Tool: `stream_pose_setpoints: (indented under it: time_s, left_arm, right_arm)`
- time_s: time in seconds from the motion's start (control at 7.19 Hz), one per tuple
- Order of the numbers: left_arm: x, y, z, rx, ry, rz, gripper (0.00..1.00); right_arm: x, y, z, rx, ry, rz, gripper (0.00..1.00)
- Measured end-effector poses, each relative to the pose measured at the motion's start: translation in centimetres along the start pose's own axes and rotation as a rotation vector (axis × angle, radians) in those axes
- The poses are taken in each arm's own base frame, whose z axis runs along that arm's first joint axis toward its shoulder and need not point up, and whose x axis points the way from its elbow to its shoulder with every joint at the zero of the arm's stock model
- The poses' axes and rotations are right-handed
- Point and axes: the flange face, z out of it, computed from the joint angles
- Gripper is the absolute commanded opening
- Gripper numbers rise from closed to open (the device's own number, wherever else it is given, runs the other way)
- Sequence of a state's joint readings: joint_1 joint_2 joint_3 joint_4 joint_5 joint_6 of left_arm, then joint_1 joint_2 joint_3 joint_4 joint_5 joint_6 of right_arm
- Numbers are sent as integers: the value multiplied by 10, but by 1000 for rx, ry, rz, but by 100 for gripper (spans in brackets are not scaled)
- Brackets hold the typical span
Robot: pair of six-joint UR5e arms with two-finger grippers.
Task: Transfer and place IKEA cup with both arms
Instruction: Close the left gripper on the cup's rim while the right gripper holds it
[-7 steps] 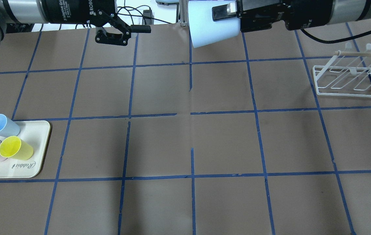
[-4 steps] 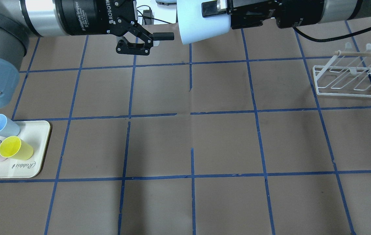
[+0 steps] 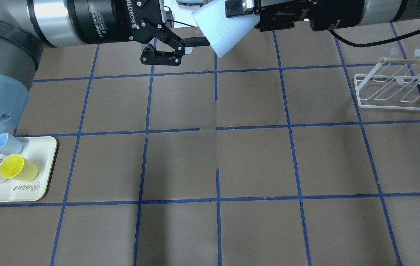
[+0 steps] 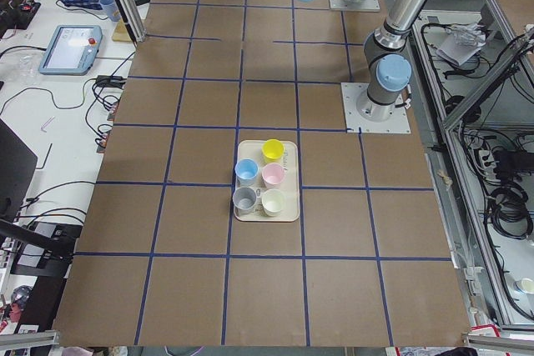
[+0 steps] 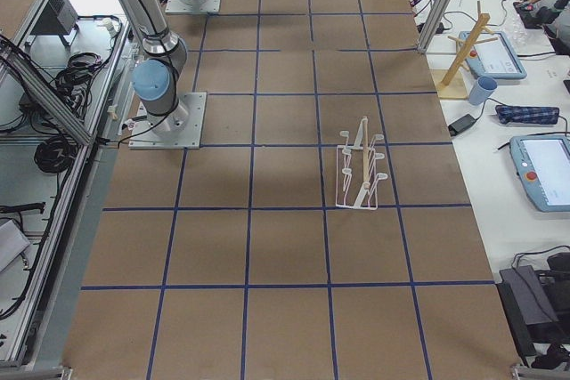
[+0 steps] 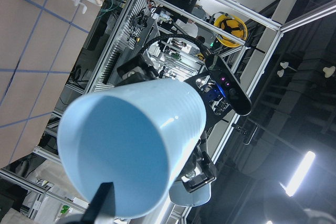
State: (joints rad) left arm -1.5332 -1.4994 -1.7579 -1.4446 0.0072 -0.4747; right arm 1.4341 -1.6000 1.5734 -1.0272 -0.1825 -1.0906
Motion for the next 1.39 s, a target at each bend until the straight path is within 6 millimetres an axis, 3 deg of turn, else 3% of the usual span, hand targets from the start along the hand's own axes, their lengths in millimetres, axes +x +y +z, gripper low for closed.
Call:
stream_pose_setpoints:
  time_s: [0.56, 0.83, 0.97, 1.25, 1.39]
  left_arm:
    - [-3, -6, 9, -21, 2, 10, 100]
    - [-7, -15, 10, -25, 5, -5, 94]
    - [-6, -18, 10, -26, 6, -8, 86]
    - [-4, -22, 10, -35, 21, -7, 41]
    - [-4, -23, 10, -39, 28, 4, 27]
  right_arm:
    - [-3, 0, 0, -3, 3, -8, 57]
    - [-5, 0, -1, -6, 6, -13, 58]
    - [-8, 0, -1, -8, 8, -14, 59]
    - [-11, 1, -3, -9, 13, -15, 59]
    - [-14, 3, -3, -9, 14, -17, 60]
